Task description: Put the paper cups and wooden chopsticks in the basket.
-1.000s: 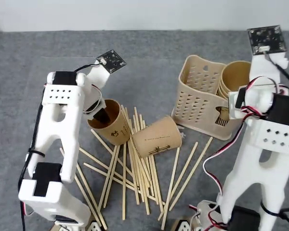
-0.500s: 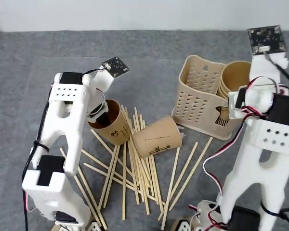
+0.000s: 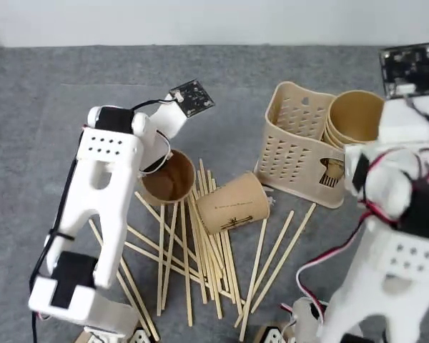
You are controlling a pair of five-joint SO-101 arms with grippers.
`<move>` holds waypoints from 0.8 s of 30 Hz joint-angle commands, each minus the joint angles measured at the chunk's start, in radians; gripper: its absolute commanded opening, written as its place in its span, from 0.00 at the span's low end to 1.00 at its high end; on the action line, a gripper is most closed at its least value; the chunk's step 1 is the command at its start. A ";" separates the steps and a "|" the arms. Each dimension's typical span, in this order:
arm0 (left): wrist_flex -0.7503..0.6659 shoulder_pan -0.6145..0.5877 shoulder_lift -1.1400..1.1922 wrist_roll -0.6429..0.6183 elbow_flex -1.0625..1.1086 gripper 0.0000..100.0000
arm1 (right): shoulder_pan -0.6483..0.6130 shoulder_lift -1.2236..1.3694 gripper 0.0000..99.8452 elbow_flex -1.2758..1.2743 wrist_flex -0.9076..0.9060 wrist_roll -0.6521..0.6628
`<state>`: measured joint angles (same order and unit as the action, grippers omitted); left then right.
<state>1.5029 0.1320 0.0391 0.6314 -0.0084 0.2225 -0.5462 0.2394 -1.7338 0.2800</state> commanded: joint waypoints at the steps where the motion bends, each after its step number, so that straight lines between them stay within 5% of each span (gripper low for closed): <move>1: 0.018 0.018 -0.121 -0.009 -0.053 0.01 | 0.068 -0.061 0.01 0.031 0.002 0.011; 13: 0.017 0.086 -0.316 -0.285 -0.229 0.01 | 0.271 -0.077 0.01 0.025 -0.045 0.011; 24: 0.009 0.302 -0.242 -0.605 -0.595 0.01 | 0.562 -0.067 0.01 0.003 -0.050 0.003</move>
<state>1.5121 0.3652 -0.2217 0.1005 -0.4795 0.7058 -0.5999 0.2394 -1.7492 0.2800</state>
